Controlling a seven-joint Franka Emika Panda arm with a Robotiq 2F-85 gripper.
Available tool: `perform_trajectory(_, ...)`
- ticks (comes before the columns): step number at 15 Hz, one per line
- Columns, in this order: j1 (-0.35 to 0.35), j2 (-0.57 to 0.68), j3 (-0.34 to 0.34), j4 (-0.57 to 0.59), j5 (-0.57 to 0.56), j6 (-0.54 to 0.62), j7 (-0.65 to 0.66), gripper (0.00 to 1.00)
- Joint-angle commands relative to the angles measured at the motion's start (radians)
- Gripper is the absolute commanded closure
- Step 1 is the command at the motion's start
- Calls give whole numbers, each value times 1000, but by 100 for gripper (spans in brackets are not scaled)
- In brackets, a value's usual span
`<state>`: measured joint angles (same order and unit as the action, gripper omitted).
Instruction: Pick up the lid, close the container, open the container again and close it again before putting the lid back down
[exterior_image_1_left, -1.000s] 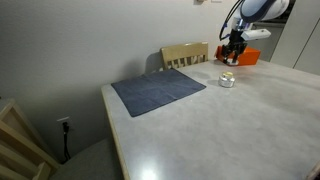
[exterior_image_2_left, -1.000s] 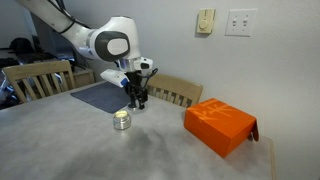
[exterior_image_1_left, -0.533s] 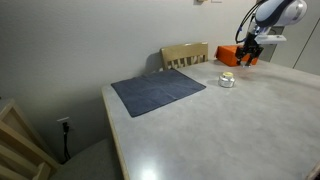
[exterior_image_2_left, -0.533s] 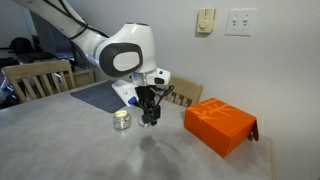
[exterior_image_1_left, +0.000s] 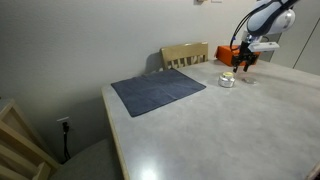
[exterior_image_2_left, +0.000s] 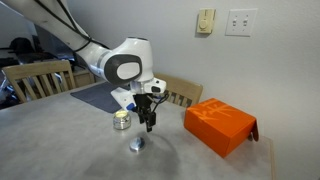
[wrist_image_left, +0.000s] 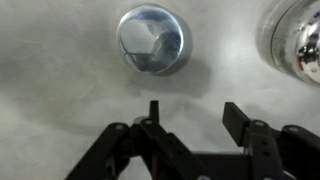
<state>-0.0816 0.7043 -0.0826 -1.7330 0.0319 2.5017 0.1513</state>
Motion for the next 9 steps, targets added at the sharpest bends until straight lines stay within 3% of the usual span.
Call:
perform_trajectory(1,44,39,-20,66,-28,-71,25,57)
perform_trajectory(9,164,-81,-80,-38,-149,-55,135,57)
